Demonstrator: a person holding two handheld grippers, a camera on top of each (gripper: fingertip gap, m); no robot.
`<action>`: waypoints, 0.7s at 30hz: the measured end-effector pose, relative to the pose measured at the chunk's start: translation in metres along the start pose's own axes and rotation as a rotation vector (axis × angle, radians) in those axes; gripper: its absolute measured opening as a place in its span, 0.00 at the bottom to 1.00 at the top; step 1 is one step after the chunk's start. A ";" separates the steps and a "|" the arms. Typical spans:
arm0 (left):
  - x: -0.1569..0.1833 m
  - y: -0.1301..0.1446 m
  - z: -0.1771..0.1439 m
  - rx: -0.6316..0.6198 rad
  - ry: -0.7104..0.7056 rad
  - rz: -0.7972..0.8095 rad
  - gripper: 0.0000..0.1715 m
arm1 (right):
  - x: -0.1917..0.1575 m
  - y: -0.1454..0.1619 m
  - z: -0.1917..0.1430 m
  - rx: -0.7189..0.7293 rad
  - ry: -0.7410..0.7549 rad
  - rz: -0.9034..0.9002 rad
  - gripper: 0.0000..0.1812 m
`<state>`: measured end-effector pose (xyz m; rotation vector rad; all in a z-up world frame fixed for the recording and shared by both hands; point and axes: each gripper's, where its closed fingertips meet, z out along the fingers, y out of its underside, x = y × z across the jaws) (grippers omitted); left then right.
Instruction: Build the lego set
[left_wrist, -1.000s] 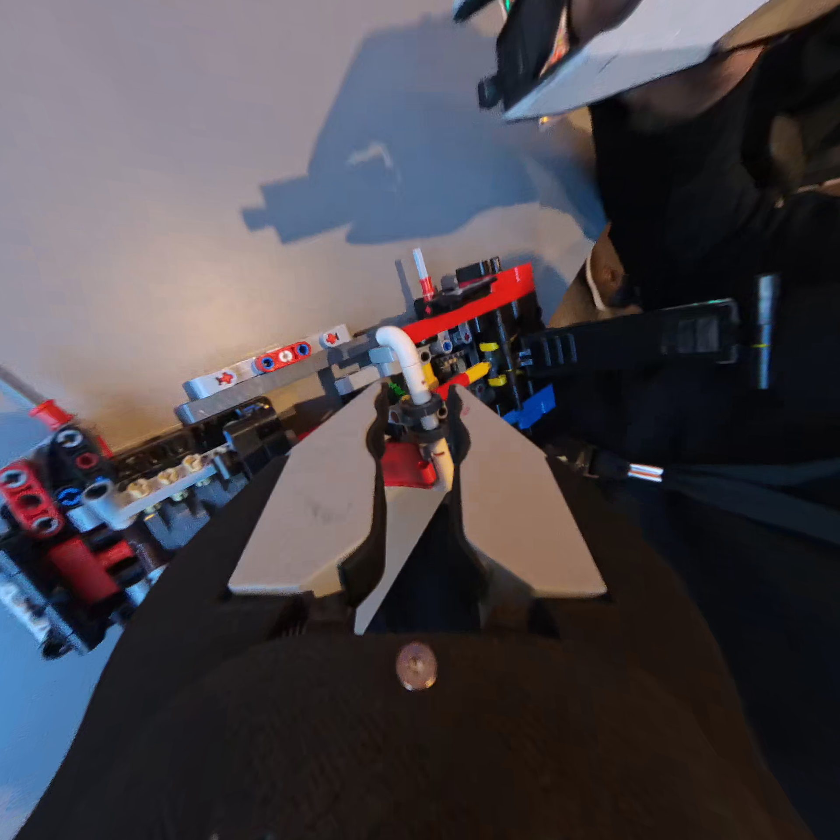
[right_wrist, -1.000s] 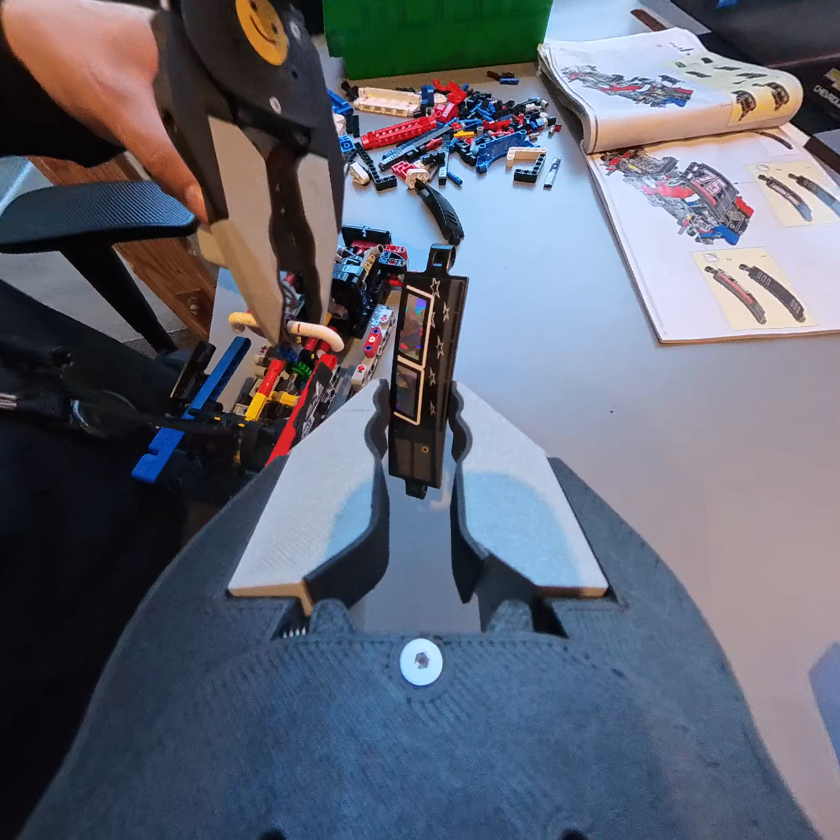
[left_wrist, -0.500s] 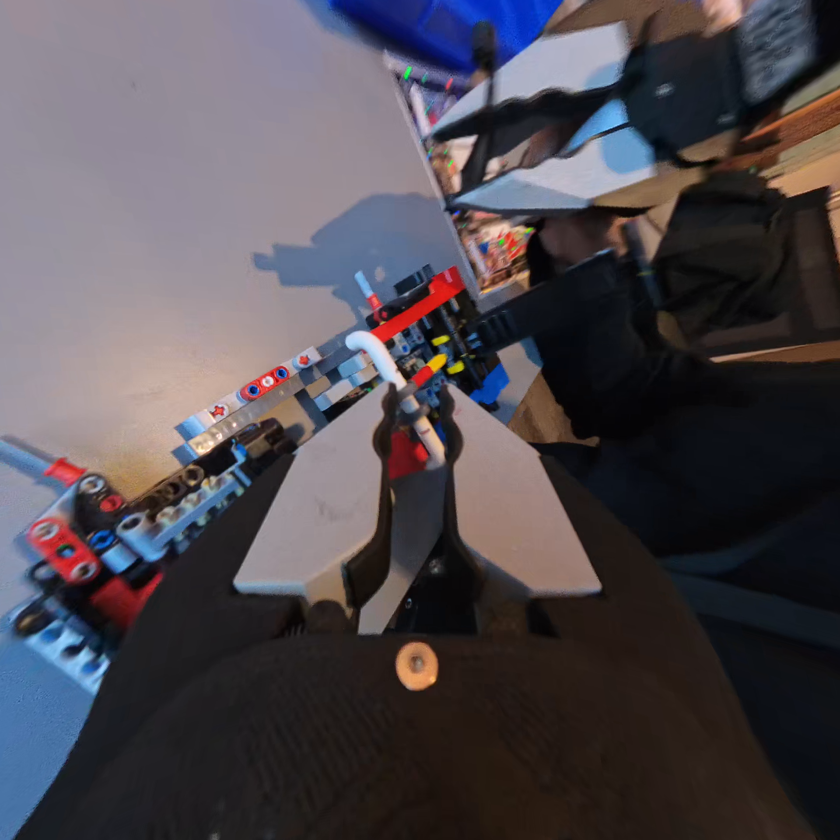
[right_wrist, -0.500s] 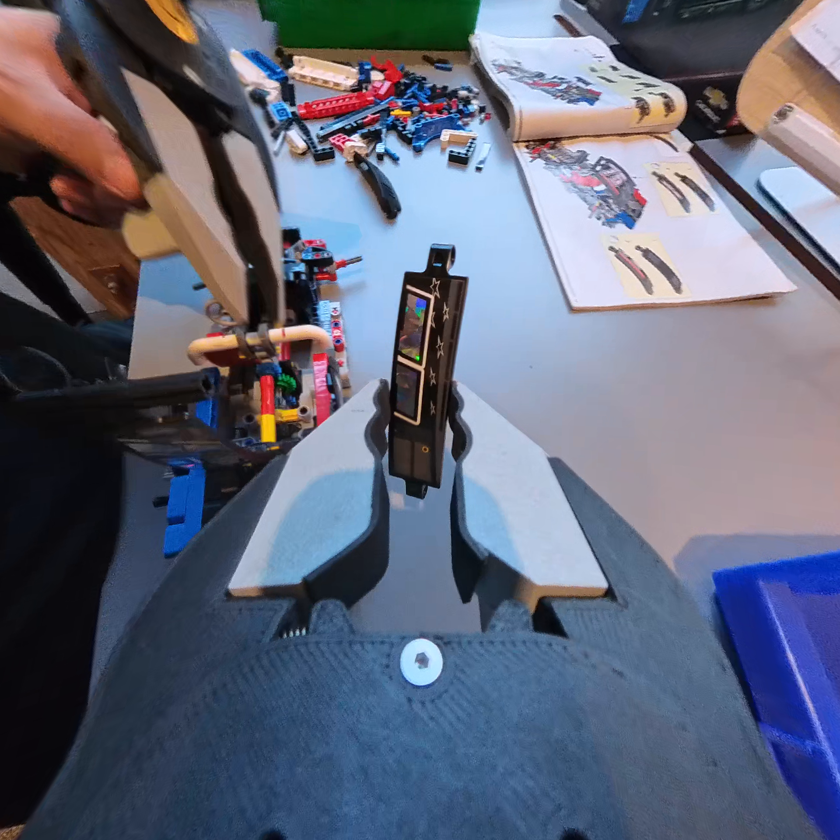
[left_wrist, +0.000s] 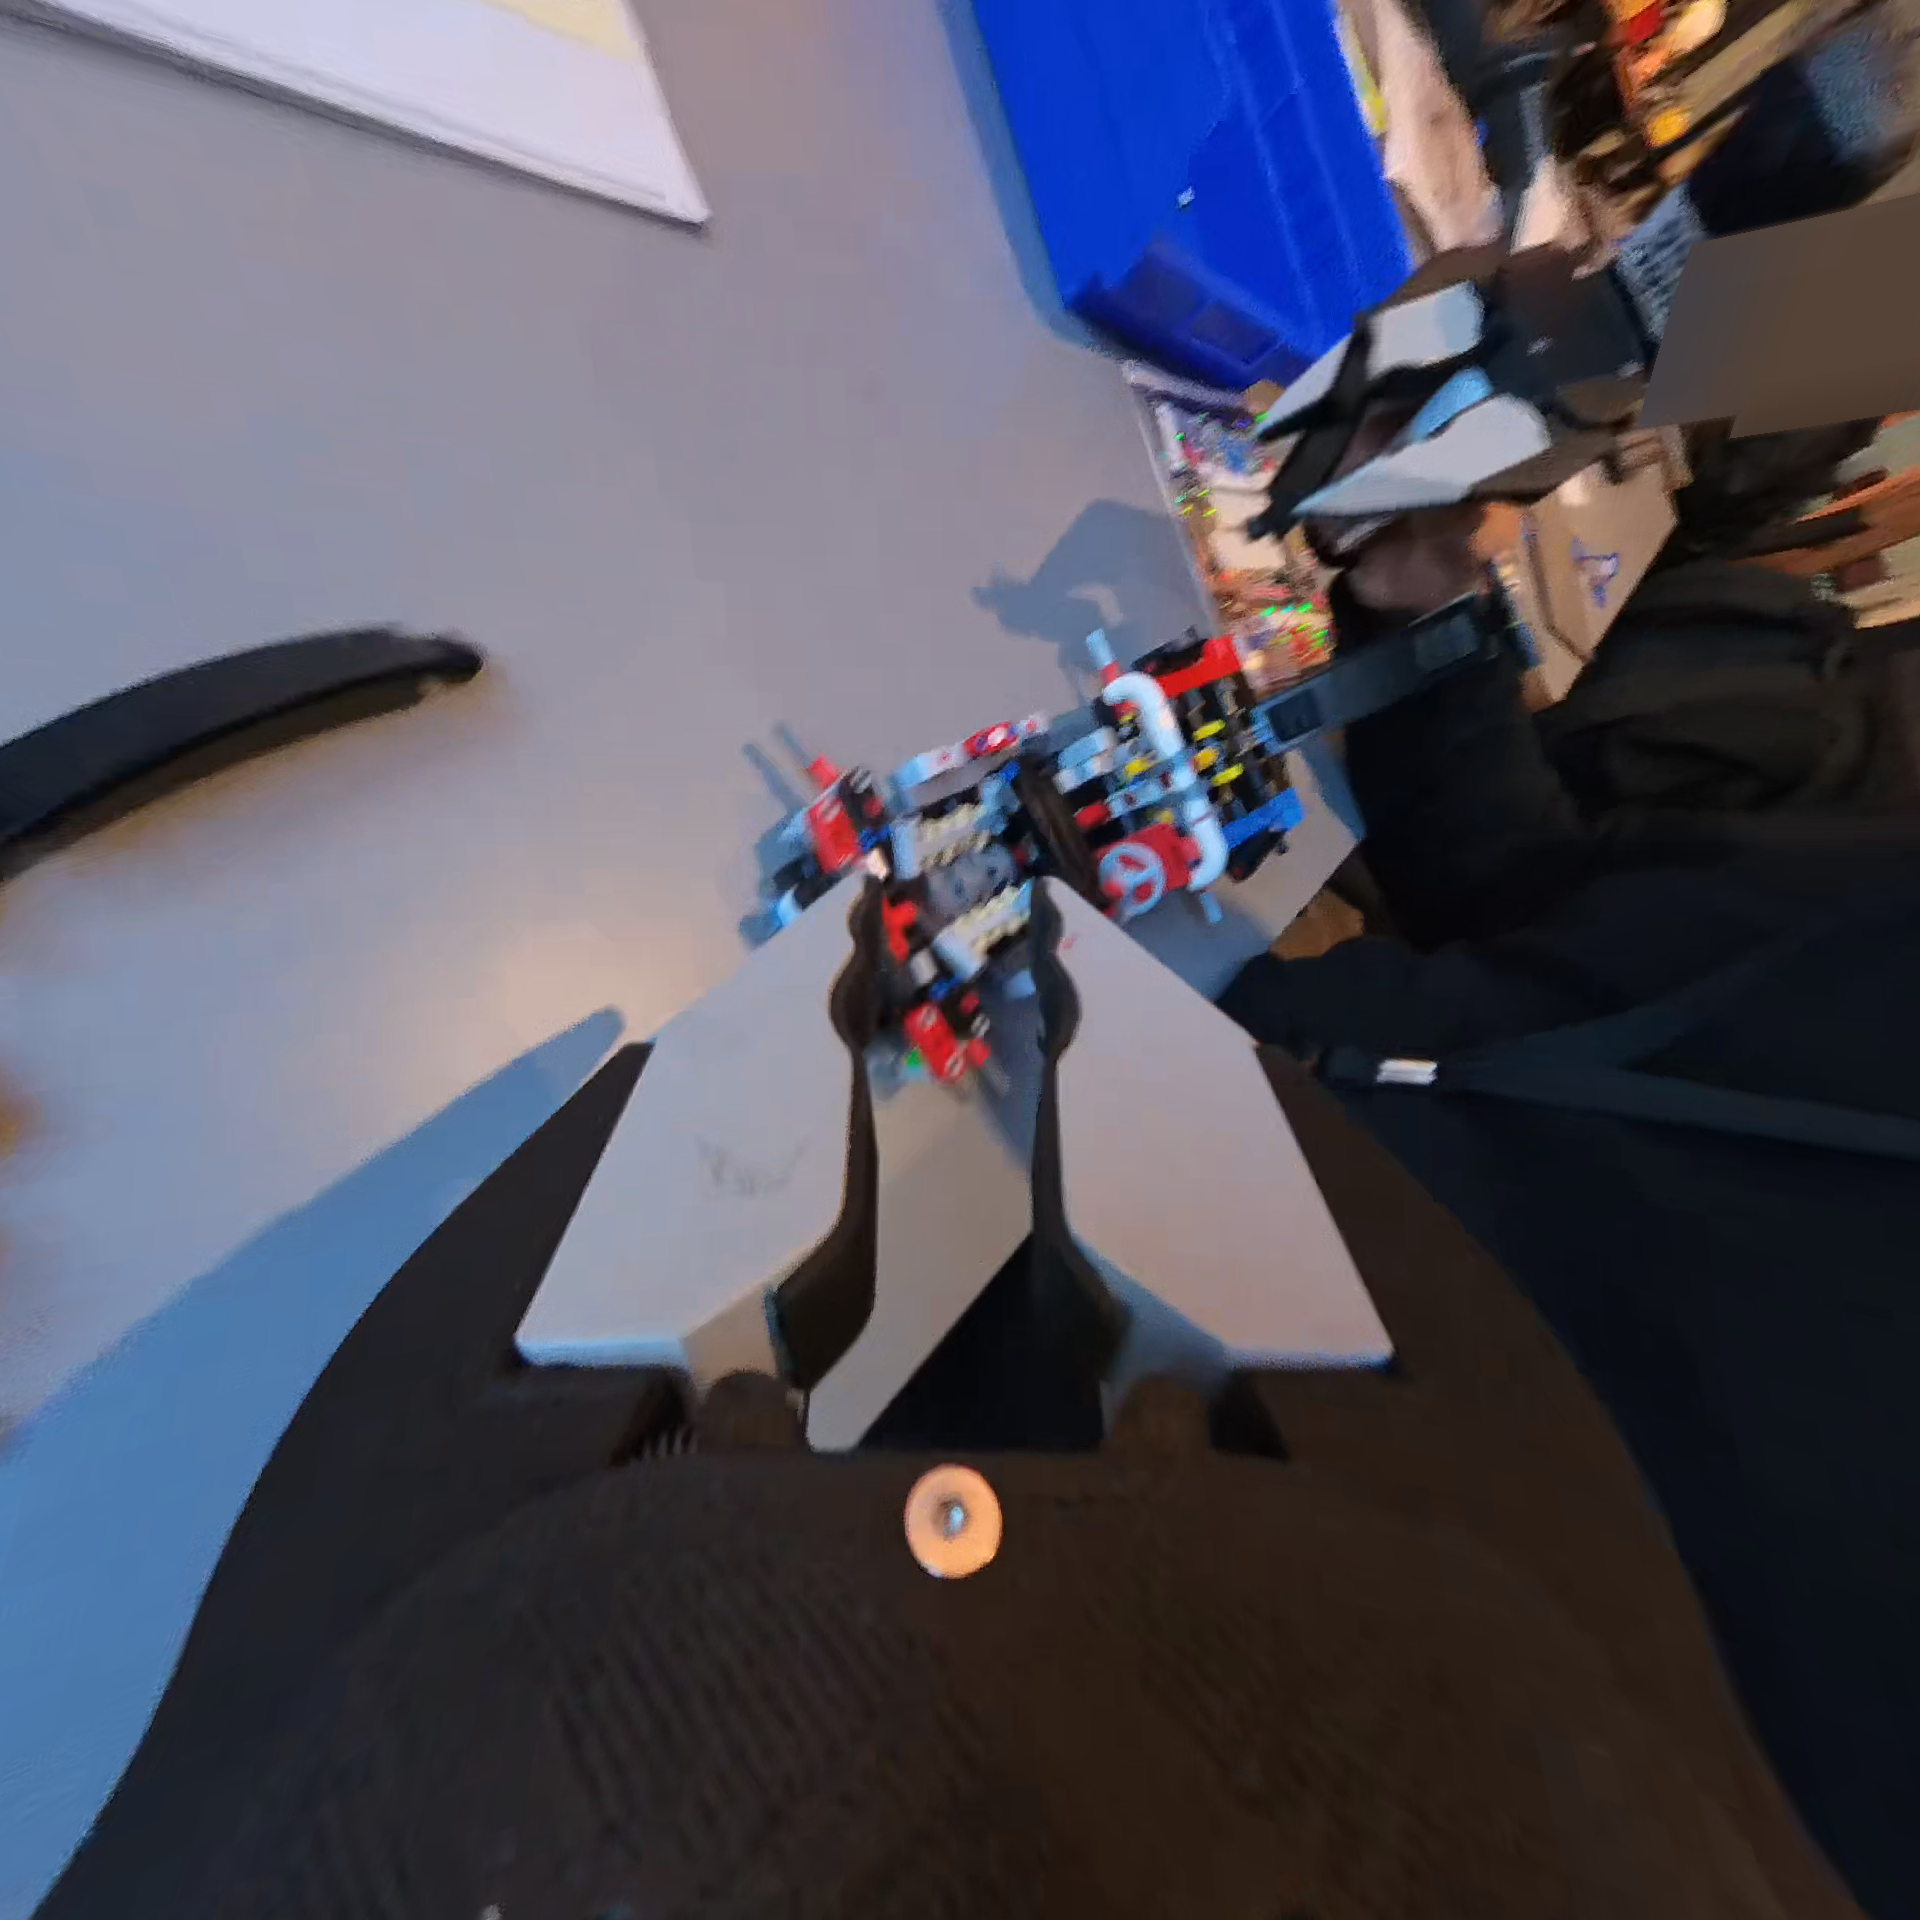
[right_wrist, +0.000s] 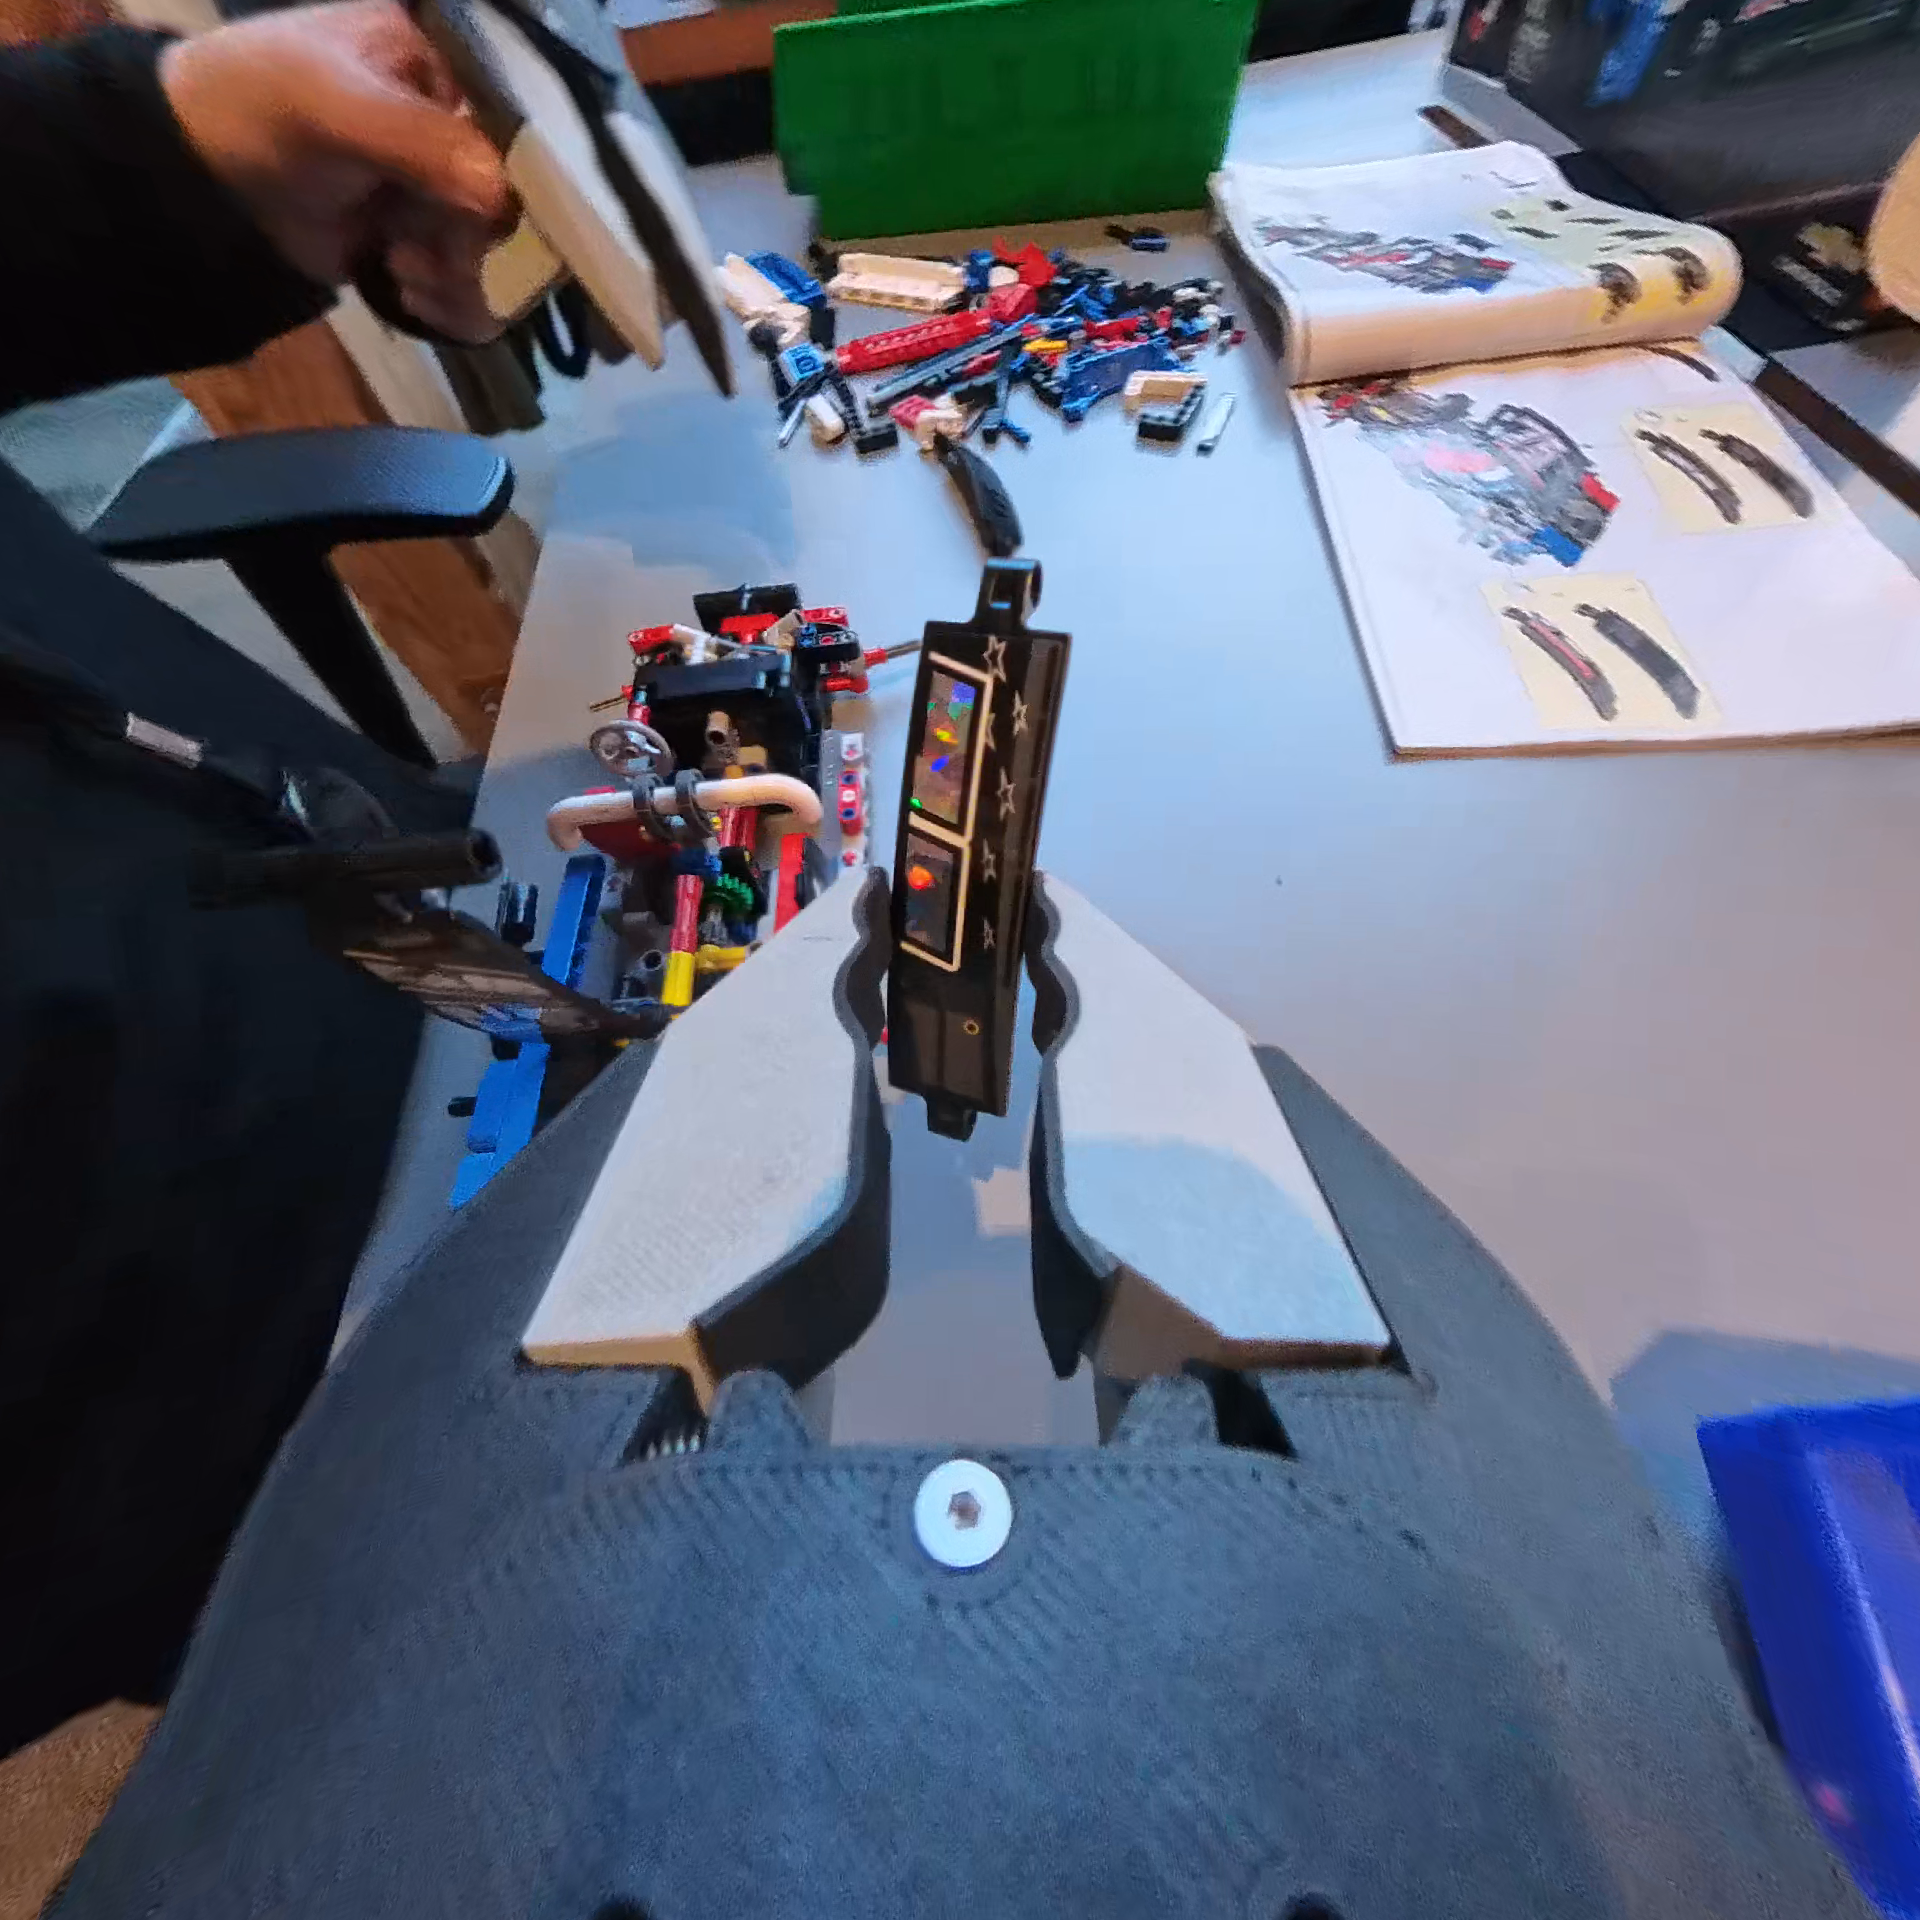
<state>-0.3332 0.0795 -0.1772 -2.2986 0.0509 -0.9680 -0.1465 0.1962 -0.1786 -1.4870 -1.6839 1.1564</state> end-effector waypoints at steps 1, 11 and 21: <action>0.008 -0.008 0.009 0.005 0.046 0.007 0.14 | -0.002 0.000 0.005 -0.017 -0.019 -0.019 0.12; 0.108 -0.027 0.116 -0.286 0.521 0.003 0.24 | -0.036 -0.003 0.043 -0.105 -0.246 -0.120 0.12; 0.098 -0.033 0.141 -0.245 0.496 -0.032 0.02 | -0.037 -0.001 0.049 -0.100 -0.327 -0.088 0.11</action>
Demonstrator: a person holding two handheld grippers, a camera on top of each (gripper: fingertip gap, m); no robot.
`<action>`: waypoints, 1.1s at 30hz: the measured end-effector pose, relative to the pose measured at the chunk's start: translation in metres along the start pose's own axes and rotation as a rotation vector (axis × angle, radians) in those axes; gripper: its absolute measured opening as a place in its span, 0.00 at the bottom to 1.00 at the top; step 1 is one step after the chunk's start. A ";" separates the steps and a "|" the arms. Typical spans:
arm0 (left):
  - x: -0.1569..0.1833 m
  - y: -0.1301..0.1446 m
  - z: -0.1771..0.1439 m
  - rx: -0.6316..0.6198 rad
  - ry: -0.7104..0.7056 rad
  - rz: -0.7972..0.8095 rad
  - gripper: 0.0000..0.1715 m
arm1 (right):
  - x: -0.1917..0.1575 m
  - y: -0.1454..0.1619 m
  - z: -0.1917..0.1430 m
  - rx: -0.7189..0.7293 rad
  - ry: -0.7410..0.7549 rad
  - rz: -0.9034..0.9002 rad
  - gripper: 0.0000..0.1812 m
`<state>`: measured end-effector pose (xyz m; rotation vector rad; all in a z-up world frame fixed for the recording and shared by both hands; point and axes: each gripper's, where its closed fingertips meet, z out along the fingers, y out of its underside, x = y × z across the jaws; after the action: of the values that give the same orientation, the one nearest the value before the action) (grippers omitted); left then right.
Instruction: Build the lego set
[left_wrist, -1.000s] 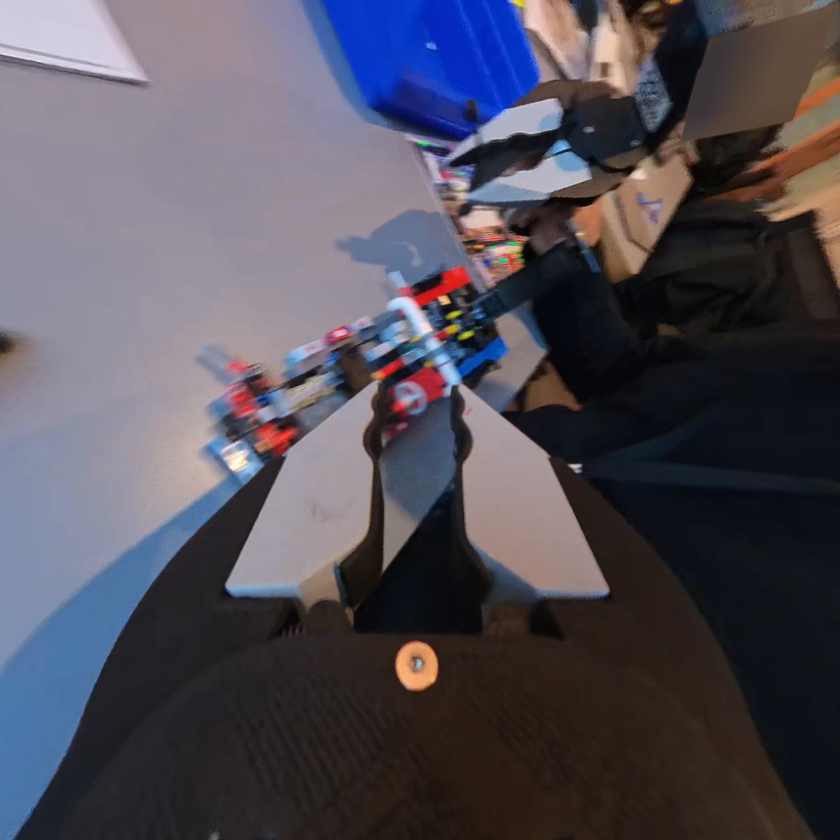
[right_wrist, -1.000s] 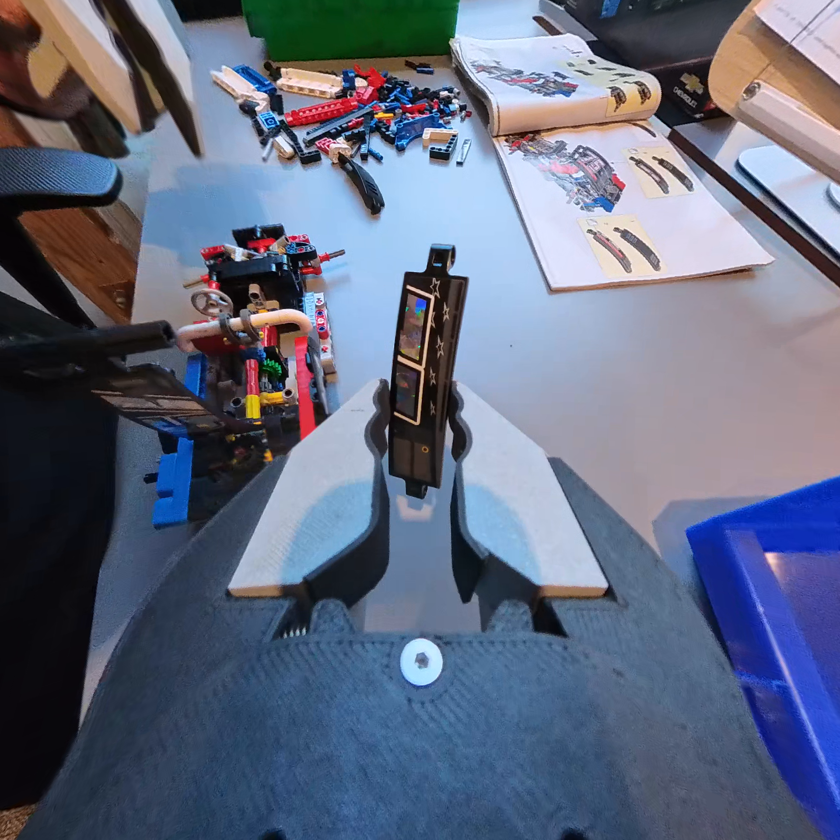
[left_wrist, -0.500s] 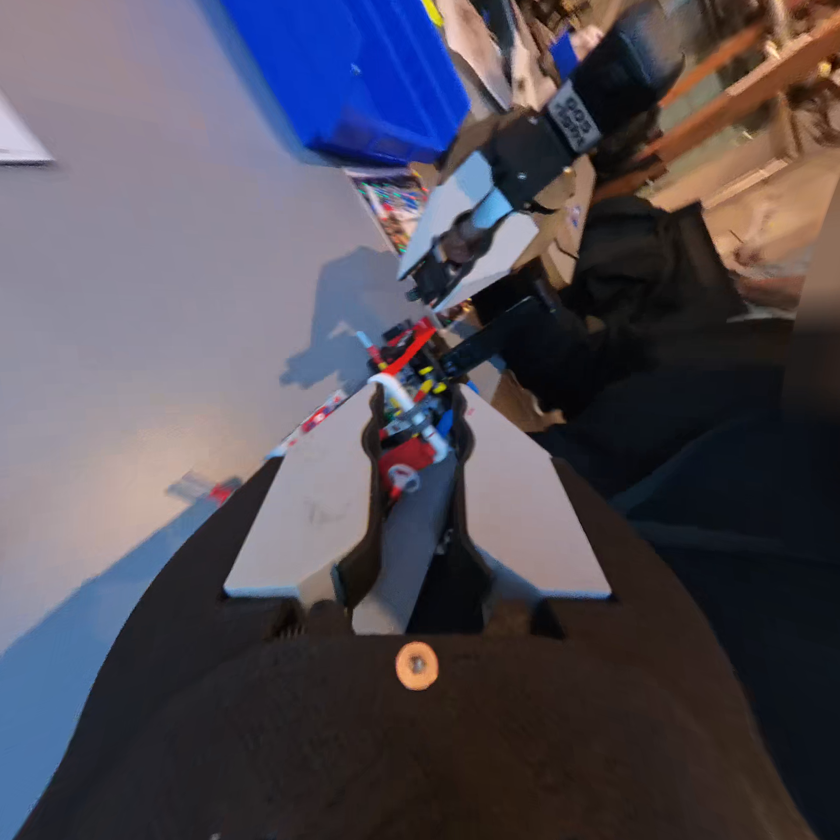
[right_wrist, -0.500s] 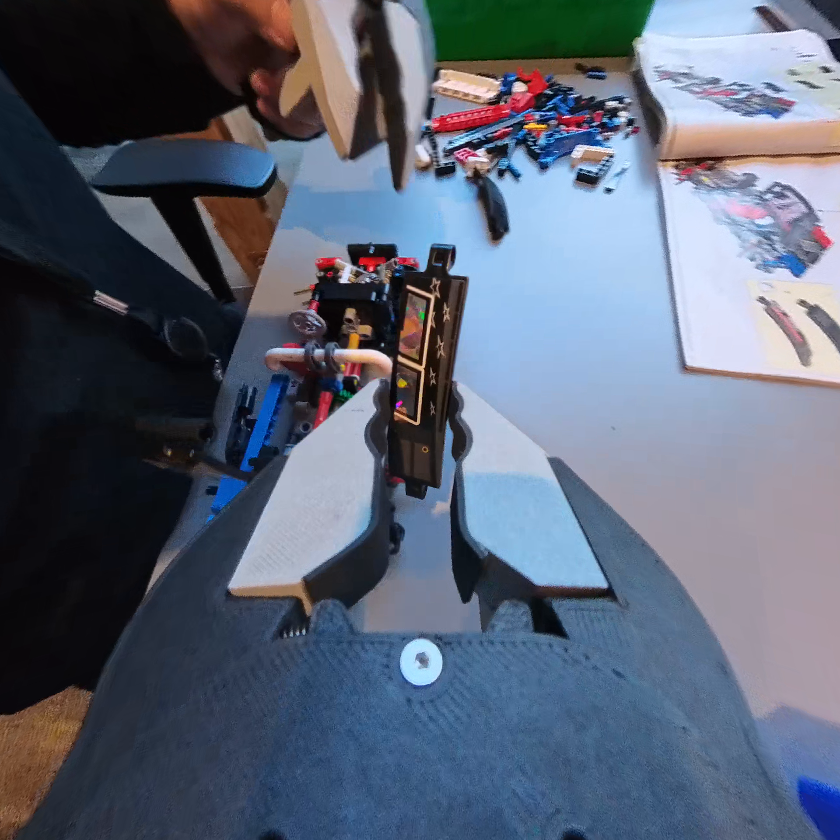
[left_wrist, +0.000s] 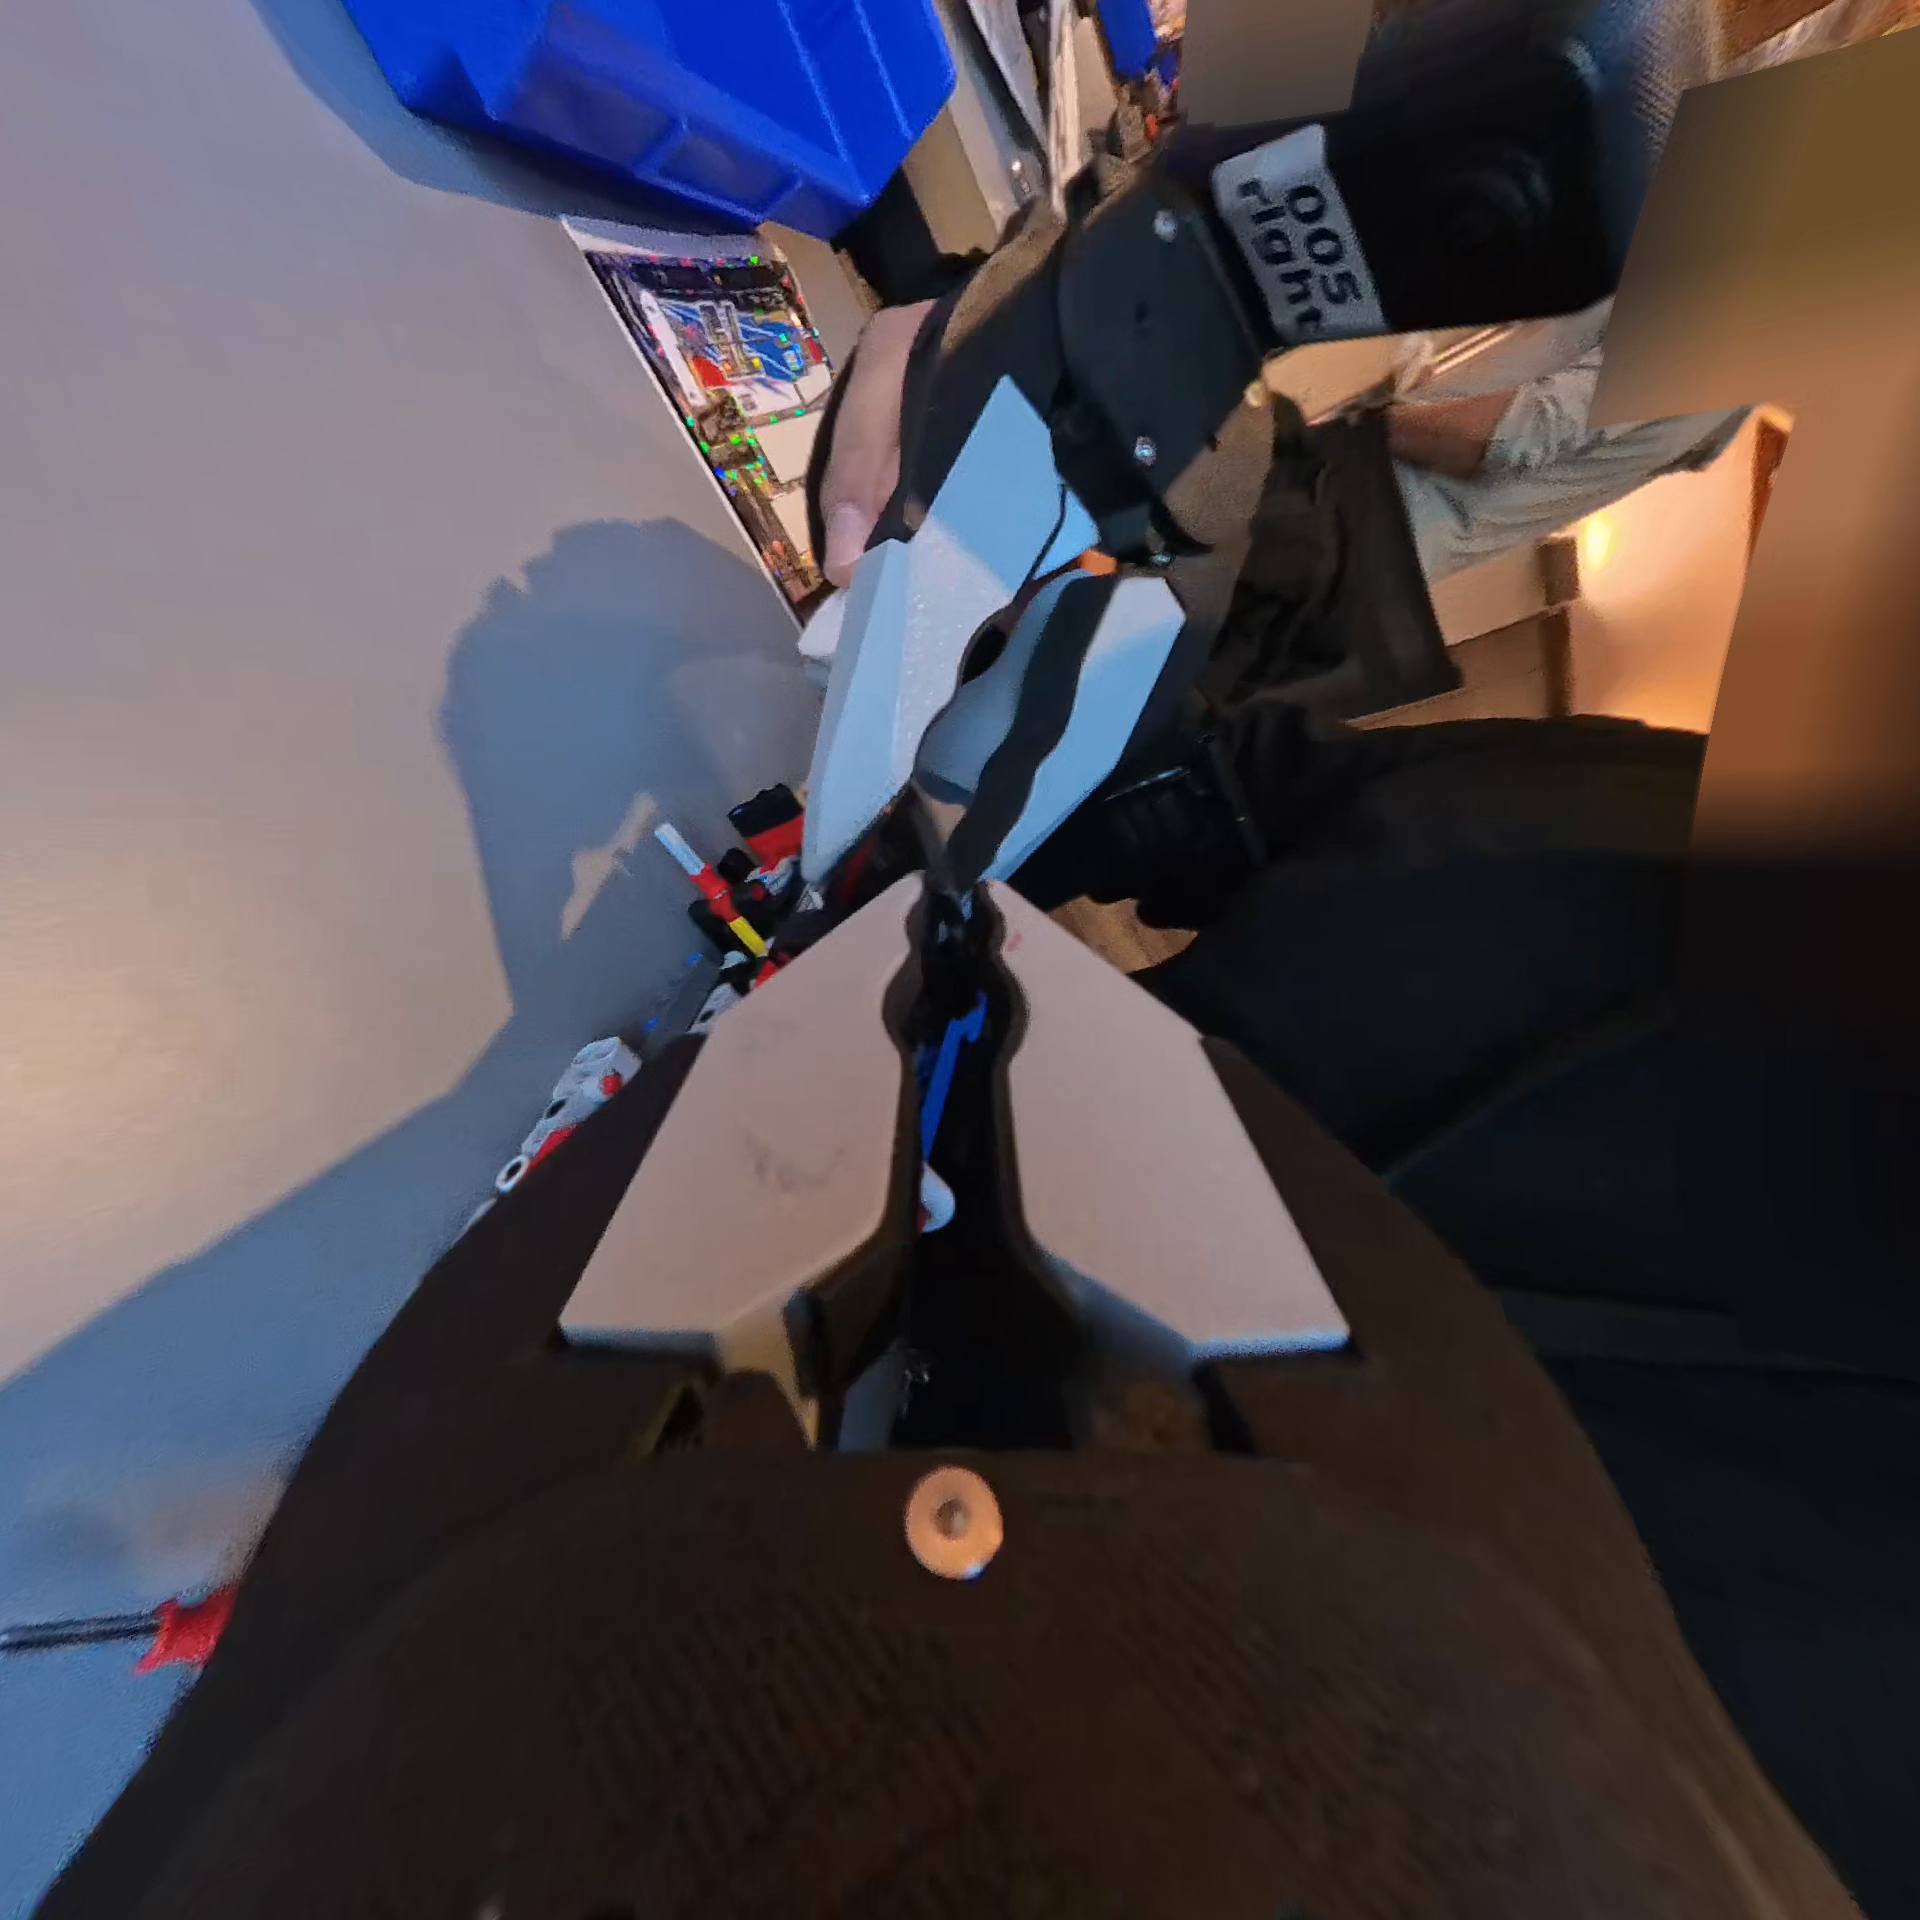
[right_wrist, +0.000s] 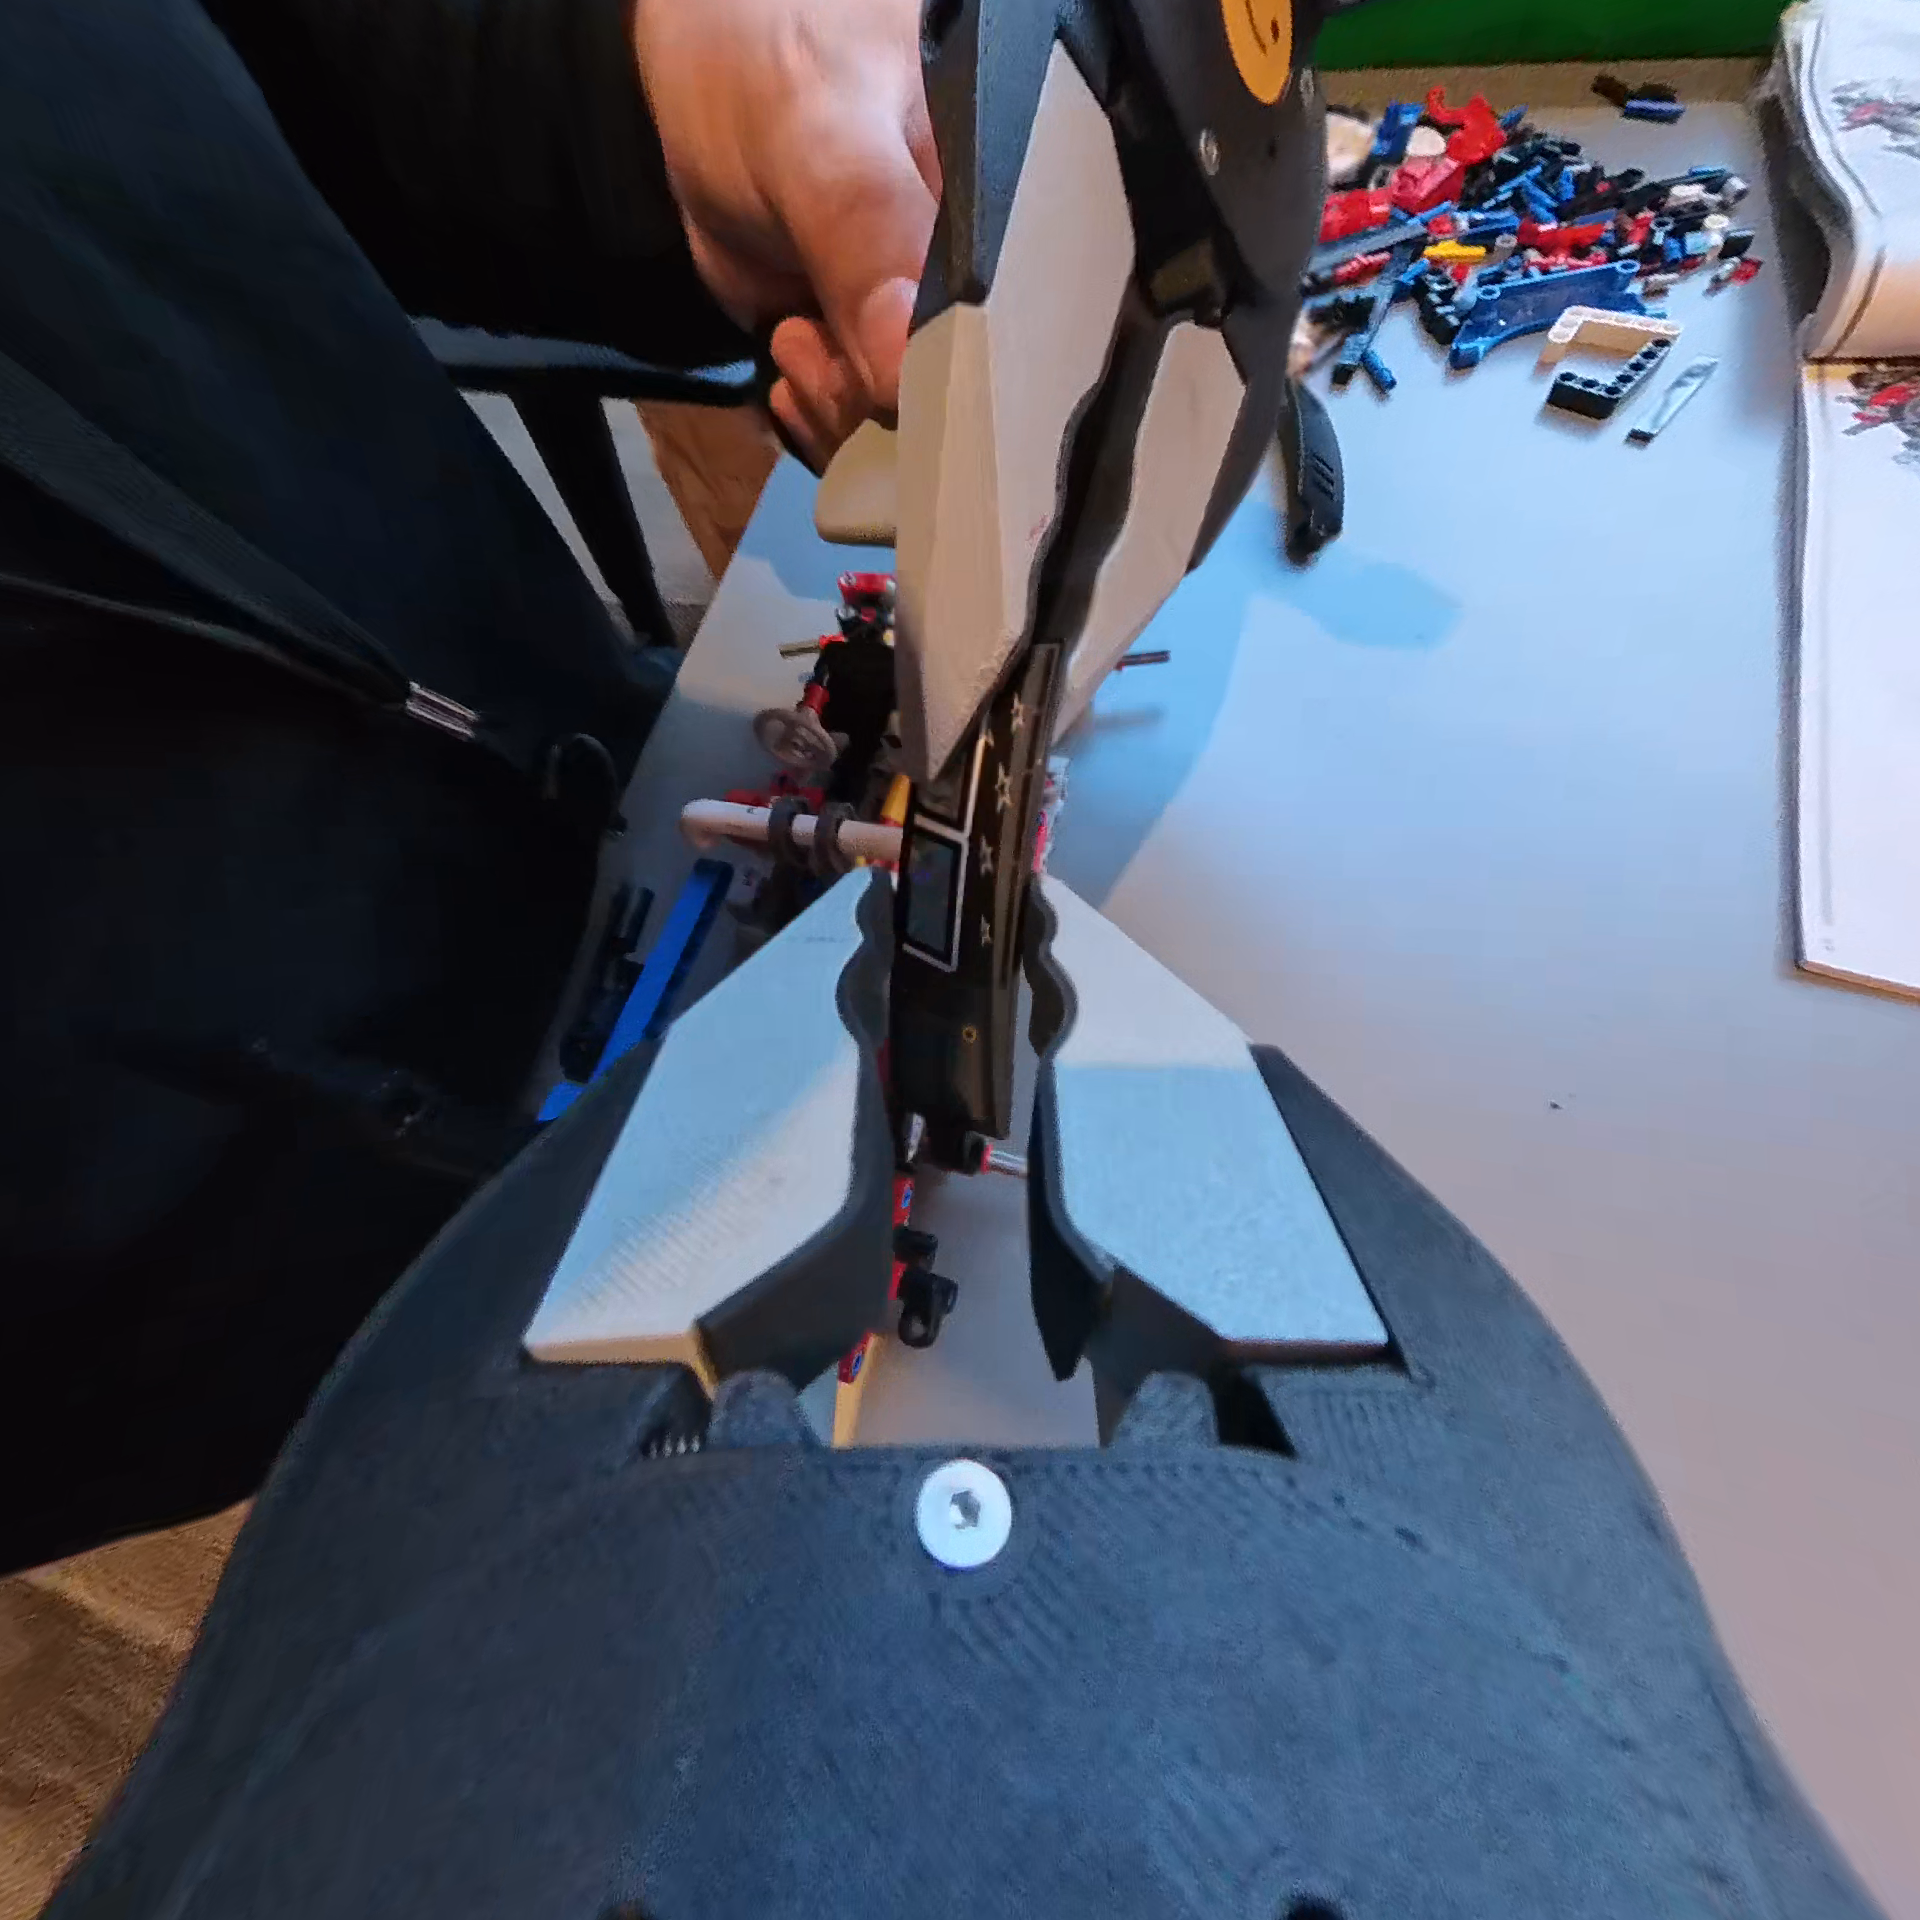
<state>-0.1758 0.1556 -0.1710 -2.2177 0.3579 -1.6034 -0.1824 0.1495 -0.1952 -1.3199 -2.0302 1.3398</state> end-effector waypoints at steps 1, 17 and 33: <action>0.001 -0.001 0.000 0.008 0.014 -0.007 0.01 | -0.001 0.000 -0.002 0.013 -0.027 0.018 0.09; -0.006 0.009 0.000 0.007 0.068 -0.137 0.01 | 0.003 0.016 -0.024 0.071 -0.141 0.264 0.05; 0.004 -0.001 -0.007 0.031 0.069 0.052 0.15 | -0.006 0.014 -0.029 0.097 -0.245 0.310 0.00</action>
<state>-0.1817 0.1540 -0.1652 -2.1167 0.4040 -1.6503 -0.1520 0.1602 -0.1924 -1.5383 -1.9363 1.7915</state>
